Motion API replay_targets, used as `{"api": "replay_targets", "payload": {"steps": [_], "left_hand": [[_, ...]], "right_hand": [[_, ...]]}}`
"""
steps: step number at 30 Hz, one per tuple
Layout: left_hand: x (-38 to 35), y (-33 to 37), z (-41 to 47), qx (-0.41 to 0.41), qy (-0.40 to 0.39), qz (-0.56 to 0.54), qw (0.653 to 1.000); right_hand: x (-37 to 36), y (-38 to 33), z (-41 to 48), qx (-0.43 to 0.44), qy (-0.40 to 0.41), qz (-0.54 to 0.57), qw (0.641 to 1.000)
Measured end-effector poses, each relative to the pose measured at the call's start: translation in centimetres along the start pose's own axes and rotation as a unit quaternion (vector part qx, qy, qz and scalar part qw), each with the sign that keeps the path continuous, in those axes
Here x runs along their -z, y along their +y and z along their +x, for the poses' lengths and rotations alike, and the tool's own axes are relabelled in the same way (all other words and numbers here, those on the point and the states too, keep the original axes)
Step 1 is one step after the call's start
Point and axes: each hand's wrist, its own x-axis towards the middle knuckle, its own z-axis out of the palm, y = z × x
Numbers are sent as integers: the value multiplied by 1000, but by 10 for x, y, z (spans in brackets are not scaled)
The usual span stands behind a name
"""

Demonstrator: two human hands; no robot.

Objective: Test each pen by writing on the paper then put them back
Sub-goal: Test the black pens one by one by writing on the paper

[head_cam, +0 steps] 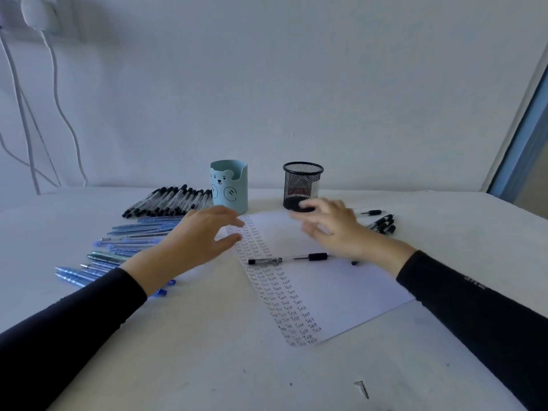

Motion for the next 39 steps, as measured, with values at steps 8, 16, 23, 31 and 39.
{"api": "replay_targets", "payload": {"steps": [8, 16, 23, 31, 39], "left_hand": [[-7, 41, -2, -102, -62, -181, 976], [30, 14, 17, 27, 218, -178, 959], [51, -65, 39, 301, 145, -37, 942], [16, -81, 52, 330, 53, 44, 941], [22, -48, 40, 222, 77, 31, 971]], "right_hand": [[15, 87, 14, -186, -24, -35, 982], [14, 74, 9, -68, 77, -79, 992], [22, 20, 7, -5, 116, 169, 979], [18, -8, -8, 33, 119, 220, 968], [36, -20, -13, 11, 80, 375, 924]]}}
